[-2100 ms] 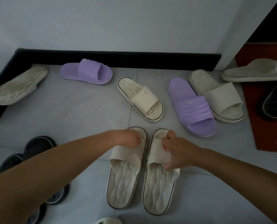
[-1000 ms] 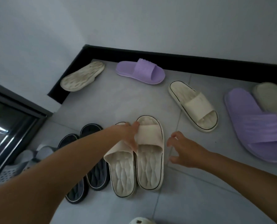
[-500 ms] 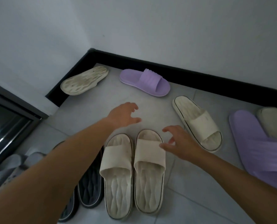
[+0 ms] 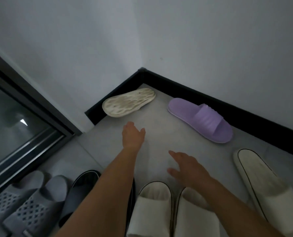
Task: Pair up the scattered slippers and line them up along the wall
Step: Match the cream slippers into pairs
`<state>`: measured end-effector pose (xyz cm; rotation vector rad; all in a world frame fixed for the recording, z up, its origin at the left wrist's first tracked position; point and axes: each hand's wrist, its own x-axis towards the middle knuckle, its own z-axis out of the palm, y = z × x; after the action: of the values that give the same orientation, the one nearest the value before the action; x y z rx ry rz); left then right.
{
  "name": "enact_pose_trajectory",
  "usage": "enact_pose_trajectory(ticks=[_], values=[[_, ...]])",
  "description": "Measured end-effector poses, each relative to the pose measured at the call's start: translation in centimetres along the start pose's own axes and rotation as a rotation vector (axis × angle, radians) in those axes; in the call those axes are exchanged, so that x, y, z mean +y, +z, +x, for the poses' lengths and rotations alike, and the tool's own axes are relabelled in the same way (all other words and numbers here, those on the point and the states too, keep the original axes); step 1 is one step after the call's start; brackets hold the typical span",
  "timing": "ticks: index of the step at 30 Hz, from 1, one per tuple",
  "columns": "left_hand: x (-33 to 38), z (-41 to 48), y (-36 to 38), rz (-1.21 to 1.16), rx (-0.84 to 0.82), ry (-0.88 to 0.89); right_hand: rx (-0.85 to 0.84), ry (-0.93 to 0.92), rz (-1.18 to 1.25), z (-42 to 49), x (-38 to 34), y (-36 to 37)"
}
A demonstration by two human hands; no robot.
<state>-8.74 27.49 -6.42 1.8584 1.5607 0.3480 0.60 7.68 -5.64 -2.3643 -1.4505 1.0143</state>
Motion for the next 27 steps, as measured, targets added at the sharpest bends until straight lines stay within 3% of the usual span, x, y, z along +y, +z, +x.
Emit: enact_pose_trajectory(ticks=[3, 6, 11, 17, 20, 24, 27], values=[[-1.1, 1.4, -0.5, -0.158, 0.088, -0.131, -0.061, 0.025, -0.051, 2.2, -0.3, 0.5], [-1.8, 3.2, -0.9, -0.262, 0.157, -0.147, -0.108, 0.036, -0.102, 4.2, -0.4, 0.6], [-0.9, 6.3, -1.8, -0.693, 0.27, -0.25, -0.201, 0.051, -0.138, 5.1, -0.1, 0.9], [1.3, 8.1, -2.0, -1.021, 0.353, -0.393, -0.176, 0.03, -0.116, 4.6, -0.1, 1.0], [3.2, 5.5, -1.0, -1.054, 0.294, -0.251, -0.162, 0.031, -0.097, 4.4, -0.2, 0.9], [5.3, 0.3, 0.4, -0.865, 0.215, 0.065, -0.172, 0.031, -0.004, 3.6, -0.7, 0.0], [5.9, -3.0, 0.9, -0.623, 0.15, 0.354, -0.031, 0.115, 0.339, 1.7, -0.1, -0.4]])
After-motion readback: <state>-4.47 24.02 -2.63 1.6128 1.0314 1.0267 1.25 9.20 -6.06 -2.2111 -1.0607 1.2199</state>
